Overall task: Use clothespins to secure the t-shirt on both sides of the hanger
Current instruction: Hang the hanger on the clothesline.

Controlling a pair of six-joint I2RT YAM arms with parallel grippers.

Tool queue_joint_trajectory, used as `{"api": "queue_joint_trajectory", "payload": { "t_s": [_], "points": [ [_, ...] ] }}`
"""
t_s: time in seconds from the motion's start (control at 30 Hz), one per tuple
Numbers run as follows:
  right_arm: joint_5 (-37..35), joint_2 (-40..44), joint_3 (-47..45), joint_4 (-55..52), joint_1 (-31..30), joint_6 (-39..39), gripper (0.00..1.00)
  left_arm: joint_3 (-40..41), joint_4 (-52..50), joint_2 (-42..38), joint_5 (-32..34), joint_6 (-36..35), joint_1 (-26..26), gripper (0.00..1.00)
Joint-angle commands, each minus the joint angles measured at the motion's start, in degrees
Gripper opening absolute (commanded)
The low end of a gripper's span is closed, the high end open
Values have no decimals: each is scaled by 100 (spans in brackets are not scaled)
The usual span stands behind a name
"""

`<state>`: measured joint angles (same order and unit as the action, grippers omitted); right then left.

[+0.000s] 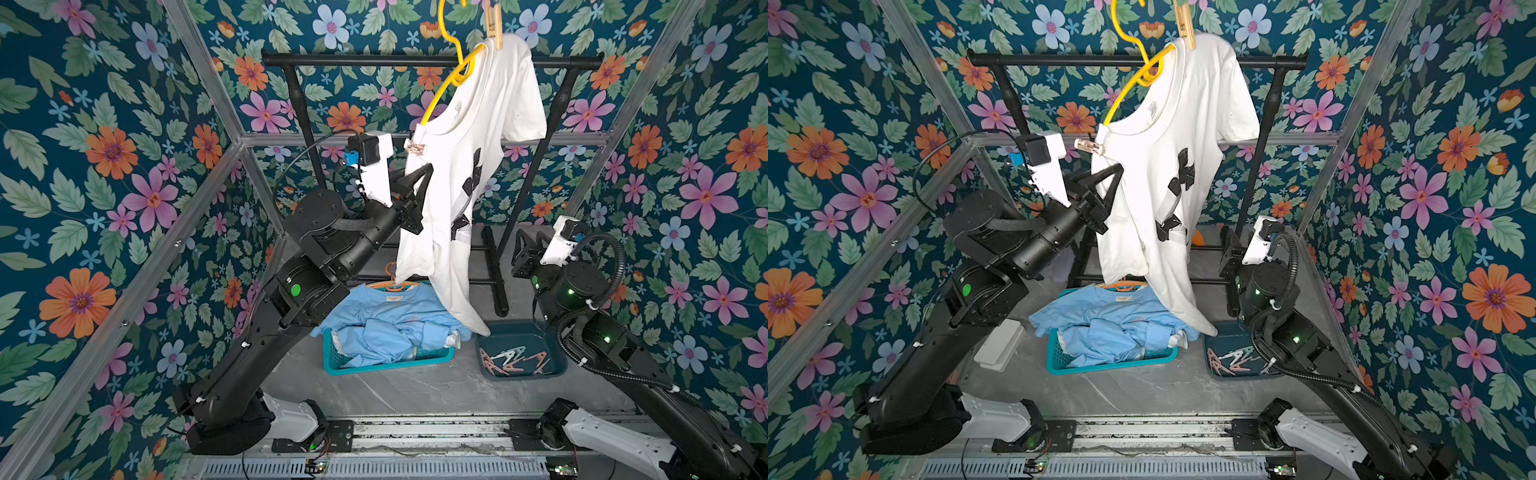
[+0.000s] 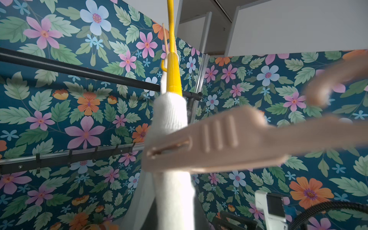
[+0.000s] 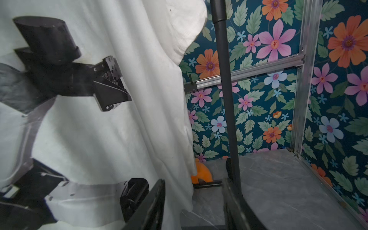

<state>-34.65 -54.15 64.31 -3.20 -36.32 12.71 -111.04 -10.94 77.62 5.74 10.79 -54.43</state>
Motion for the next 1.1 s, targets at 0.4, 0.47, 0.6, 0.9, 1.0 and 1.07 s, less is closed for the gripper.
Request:
{"api": "queue_joint_trajectory", "payload": {
  "t_s": [0.4, 0.47, 0.6, 0.9, 1.0, 1.07],
  "points": [
    [707, -497, -105, 219, 599, 1067, 44, 572, 7, -386, -5, 163, -336, 0],
    [693, -431, -138, 209, 600, 1084, 43, 555, -66, -250, 222, 160, -354, 0],
    [655, -287, -165, 180, 602, 1089, 44, 284, -299, 129, 725, 47, -452, 0],
    [665, -66, -322, 140, 599, 1171, 43, -345, -158, 801, 1716, -402, -864, 0],
    [678, -17, -349, 129, 604, 1260, 44, -658, -163, 1115, 2100, -489, -911, 0],
    [696, 28, -361, 130, 599, 1289, 44, -831, -196, 1285, 2291, -540, -920, 0]
  ]
}}
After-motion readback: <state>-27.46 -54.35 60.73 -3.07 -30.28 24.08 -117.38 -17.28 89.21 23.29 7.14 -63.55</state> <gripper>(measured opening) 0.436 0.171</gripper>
